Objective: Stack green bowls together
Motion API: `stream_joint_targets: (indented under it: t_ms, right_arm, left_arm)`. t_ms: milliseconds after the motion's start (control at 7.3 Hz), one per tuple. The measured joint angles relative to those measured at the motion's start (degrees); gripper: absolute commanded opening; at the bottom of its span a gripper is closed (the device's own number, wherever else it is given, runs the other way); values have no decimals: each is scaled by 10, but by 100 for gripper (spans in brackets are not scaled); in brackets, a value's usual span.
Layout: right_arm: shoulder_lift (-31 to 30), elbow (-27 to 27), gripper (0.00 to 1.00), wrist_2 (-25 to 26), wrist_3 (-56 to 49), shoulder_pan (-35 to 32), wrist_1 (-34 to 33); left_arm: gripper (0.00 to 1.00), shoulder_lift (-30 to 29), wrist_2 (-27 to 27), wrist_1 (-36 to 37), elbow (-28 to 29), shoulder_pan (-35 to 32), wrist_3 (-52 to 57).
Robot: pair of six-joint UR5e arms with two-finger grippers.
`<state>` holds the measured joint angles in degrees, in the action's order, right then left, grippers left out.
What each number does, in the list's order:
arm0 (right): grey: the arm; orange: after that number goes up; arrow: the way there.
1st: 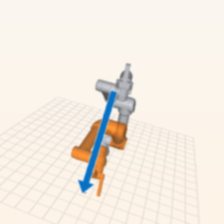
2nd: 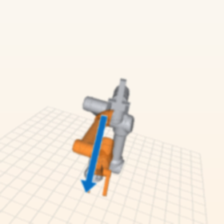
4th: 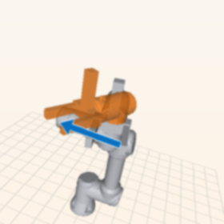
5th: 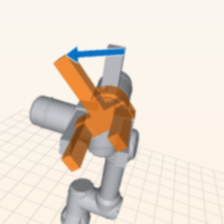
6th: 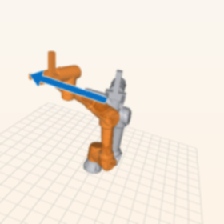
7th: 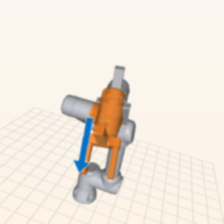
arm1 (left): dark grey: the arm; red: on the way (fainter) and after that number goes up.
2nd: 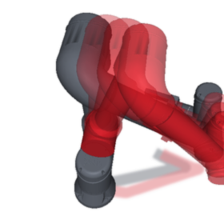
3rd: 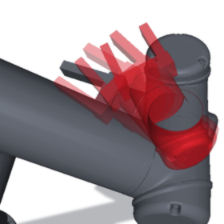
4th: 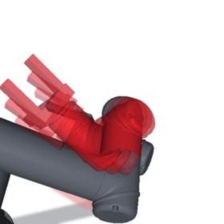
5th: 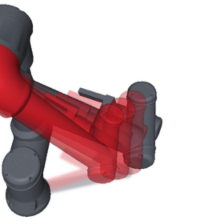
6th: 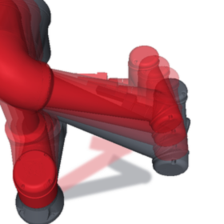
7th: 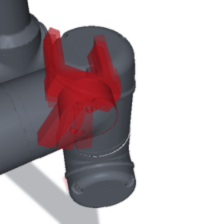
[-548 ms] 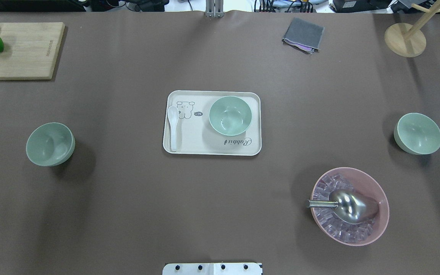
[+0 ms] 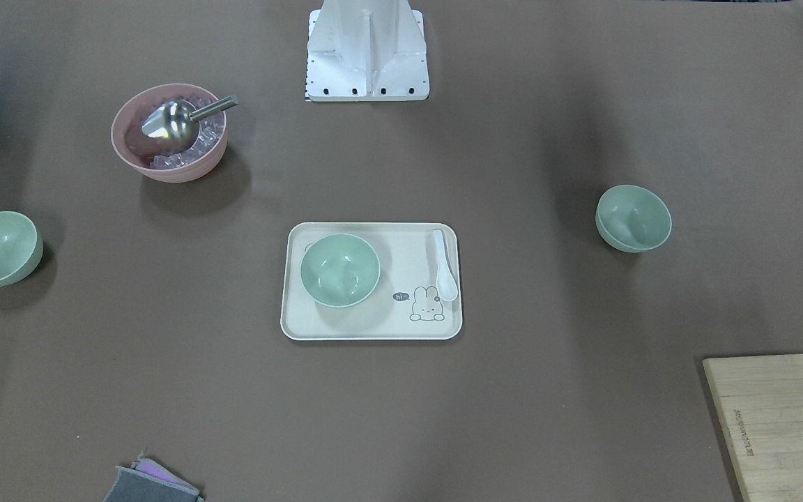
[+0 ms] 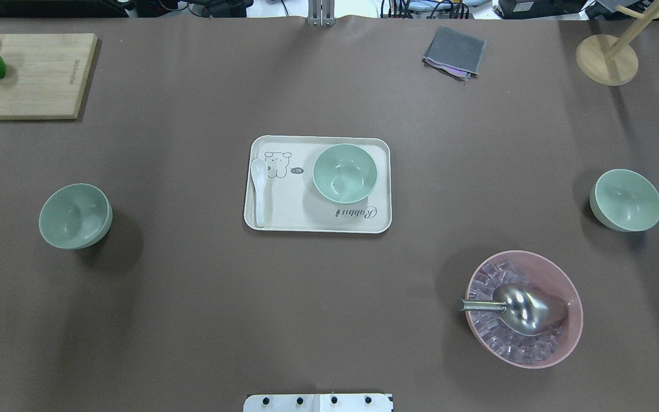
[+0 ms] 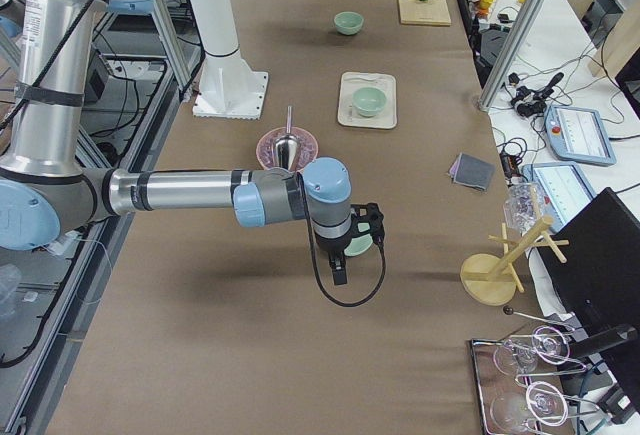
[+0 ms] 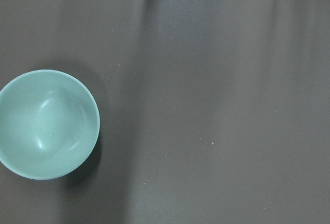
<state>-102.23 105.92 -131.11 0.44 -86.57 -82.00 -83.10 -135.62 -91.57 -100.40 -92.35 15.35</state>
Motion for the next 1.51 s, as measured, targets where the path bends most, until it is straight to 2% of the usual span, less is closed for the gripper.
stream_joint_targets:
  t_ms: [411, 959, 1507]
  right_arm:
    - [8, 2, 100, 0, 1, 0, 0]
    - [53, 6, 100, -2, 4, 0, 0]
    - [45, 0, 100, 6, 10, 0, 5]
  left_arm:
    - [99, -6, 3, -30, 9, 1, -3]
    - [99, -22, 0, -35, 20, 2, -15]
    - [99, -26, -1, -62, 31, 2, -32]
